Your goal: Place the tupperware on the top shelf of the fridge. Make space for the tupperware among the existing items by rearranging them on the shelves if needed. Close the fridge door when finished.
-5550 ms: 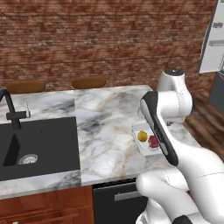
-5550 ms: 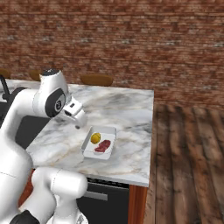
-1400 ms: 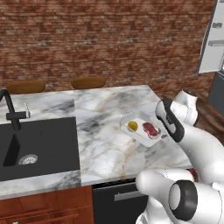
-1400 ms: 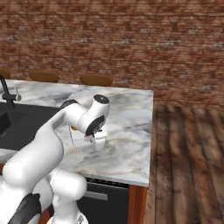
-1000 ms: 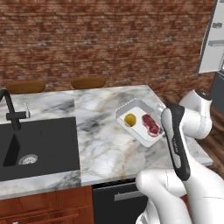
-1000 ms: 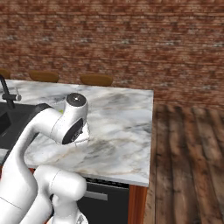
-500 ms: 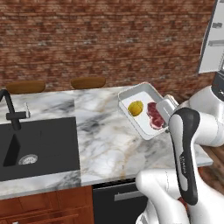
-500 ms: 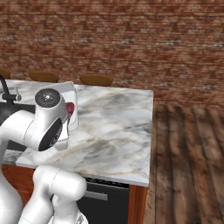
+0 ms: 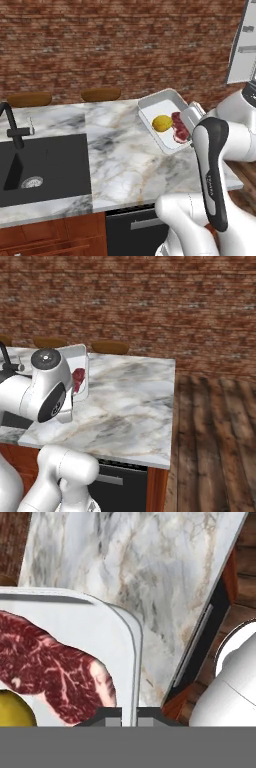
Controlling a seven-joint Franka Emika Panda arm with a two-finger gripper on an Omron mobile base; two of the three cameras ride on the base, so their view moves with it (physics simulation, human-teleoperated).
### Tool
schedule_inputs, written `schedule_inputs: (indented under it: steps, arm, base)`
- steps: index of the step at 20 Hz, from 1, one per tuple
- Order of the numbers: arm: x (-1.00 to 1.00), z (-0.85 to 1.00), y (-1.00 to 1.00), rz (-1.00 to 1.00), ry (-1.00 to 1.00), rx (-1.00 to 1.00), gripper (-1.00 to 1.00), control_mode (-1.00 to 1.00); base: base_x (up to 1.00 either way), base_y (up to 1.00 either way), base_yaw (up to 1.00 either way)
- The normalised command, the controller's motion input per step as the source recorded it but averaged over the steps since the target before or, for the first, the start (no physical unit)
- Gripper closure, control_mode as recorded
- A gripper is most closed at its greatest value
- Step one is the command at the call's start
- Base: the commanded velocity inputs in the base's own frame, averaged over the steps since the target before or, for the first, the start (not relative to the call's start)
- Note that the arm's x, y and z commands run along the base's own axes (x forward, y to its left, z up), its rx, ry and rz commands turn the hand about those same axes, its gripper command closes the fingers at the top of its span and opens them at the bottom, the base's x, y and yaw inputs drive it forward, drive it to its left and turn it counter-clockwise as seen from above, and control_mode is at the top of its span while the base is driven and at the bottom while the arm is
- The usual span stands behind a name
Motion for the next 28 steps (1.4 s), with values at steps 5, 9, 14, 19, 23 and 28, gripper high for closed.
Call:
schedule_inputs:
  steps: [5, 9, 14, 19, 23, 28]
  arm:
    - [-0.02, 0.00, -0.02, 0.00, 0.00, 0.00, 1.00, 1.00]
    - [0.00, 0.00, 0.00, 0.00, 0.00, 0.00, 1.00, 1.00]
    - [0.00, 0.00, 0.00, 0.00, 0.00, 0.00, 1.00, 1.00]
    - [0.00, 0.00, 0.00, 0.00, 0.00, 0.00, 1.00, 1.00]
    - [0.00, 0.00, 0.00, 0.00, 0.00, 0.00, 1.00, 1.00]
    - [0.00, 0.00, 0.00, 0.00, 0.00, 0.00, 1.00, 1.00]
  base:
    - [-0.06, -0.04, 0.00]
    - [-0.74, -0.36, -0.11]
    - [-1.00, -0.56, -0.28]
    - [-0.67, -0.93, -0.39]
    - [-0.04, -1.00, -0.38]
    - [0.20, -1.00, -0.19]
